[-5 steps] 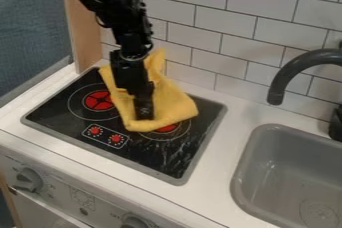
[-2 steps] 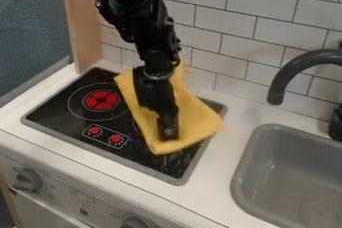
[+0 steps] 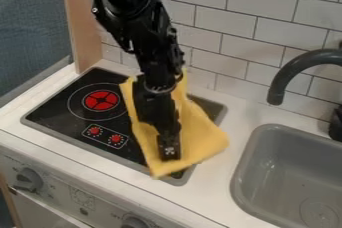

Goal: Move the cloth to the bottom right of the stove

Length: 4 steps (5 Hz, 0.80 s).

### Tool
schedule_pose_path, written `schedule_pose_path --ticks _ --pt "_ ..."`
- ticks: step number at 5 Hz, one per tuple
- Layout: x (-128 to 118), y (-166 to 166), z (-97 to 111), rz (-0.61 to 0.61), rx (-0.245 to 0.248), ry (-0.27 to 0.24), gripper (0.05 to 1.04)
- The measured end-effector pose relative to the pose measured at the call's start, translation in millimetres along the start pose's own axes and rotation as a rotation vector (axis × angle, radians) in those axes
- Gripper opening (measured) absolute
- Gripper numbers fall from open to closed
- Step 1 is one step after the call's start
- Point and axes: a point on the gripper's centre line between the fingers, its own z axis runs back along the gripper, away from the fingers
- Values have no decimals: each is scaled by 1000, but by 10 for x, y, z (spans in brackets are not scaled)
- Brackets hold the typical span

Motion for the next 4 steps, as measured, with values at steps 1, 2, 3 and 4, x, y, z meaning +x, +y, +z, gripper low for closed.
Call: schedule_pose_path --ticks 1,2,3,4 --pt "30 127 40 8 21 2 999" --pt "40 191 91 6 29 9 999" --pt "25 205 100 -9 37 18 999" --pt "6 168 250 -30 -2 29 999"
